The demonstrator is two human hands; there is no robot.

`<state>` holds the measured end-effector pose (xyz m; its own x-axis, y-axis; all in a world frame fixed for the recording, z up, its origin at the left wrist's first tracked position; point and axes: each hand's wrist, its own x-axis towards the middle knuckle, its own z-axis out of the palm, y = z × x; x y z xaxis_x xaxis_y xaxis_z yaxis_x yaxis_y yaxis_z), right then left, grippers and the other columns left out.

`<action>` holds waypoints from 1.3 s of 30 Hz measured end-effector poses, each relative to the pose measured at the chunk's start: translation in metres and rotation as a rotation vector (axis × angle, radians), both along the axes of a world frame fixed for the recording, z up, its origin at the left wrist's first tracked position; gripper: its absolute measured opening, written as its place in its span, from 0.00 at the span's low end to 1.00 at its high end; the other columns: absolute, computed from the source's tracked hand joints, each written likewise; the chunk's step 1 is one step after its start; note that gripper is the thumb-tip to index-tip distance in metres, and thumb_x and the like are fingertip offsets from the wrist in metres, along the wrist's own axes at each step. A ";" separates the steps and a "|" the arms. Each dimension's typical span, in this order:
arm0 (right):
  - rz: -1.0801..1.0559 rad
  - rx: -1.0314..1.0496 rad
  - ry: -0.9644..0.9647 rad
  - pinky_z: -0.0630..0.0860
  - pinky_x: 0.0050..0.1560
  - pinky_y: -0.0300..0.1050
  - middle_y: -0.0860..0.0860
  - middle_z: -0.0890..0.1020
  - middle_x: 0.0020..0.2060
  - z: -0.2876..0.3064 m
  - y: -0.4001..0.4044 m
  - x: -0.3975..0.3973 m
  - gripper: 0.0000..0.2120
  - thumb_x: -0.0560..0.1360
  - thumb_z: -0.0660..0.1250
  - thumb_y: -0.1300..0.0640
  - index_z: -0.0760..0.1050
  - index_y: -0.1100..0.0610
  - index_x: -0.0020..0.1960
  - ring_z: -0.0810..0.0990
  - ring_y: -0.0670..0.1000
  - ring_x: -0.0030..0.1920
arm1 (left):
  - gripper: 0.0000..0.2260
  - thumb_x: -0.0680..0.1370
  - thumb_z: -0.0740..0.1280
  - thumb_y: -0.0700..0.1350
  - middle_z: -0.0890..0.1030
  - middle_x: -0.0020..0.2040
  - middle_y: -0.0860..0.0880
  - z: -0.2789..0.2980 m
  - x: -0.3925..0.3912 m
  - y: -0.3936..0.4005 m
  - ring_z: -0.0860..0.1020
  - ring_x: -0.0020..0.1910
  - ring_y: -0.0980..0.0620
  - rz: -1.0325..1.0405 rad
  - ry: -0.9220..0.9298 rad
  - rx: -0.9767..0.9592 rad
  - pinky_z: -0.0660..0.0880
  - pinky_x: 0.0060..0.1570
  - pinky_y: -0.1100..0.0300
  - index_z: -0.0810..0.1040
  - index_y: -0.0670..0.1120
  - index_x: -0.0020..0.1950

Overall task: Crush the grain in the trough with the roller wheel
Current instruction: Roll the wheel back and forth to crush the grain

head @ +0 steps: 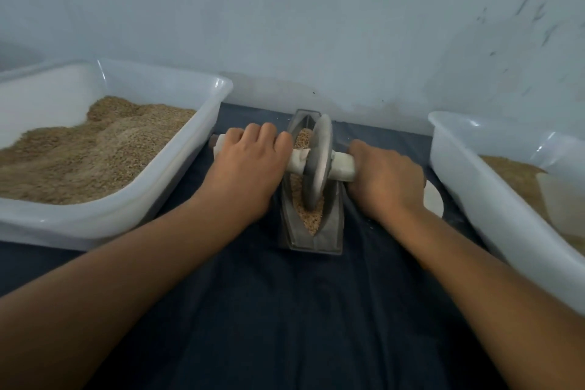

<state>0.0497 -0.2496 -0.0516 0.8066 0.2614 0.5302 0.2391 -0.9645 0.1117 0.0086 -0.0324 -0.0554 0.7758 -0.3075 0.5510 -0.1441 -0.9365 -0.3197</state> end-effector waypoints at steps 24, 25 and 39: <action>0.063 -0.142 0.536 0.70 0.30 0.41 0.47 0.80 0.35 0.039 0.007 0.100 0.05 0.67 0.70 0.50 0.75 0.46 0.39 0.79 0.48 0.35 | 0.21 0.72 0.73 0.42 0.73 0.45 0.49 0.010 0.078 0.003 0.72 0.35 0.49 0.092 0.078 -0.122 0.66 0.36 0.55 0.63 0.49 0.56; 0.060 -0.115 0.587 0.74 0.31 0.43 0.48 0.81 0.35 0.041 0.008 0.106 0.04 0.66 0.72 0.51 0.77 0.47 0.39 0.80 0.49 0.35 | 0.22 0.72 0.73 0.42 0.71 0.46 0.48 0.012 0.081 0.002 0.70 0.33 0.49 0.099 0.061 -0.136 0.64 0.32 0.55 0.63 0.49 0.56; 0.052 -0.166 0.444 0.71 0.31 0.43 0.46 0.79 0.36 0.040 0.011 0.083 0.05 0.68 0.68 0.50 0.75 0.46 0.43 0.78 0.50 0.35 | 0.18 0.72 0.72 0.42 0.74 0.48 0.49 0.002 0.066 0.005 0.76 0.40 0.50 0.078 -0.019 -0.148 0.67 0.36 0.56 0.68 0.48 0.56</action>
<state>0.1323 -0.2387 -0.0116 0.9292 0.3596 0.0848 0.3463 -0.9277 0.1394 0.0749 -0.0277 -0.0536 0.7833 -0.1607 0.6005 -0.0640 -0.9817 -0.1793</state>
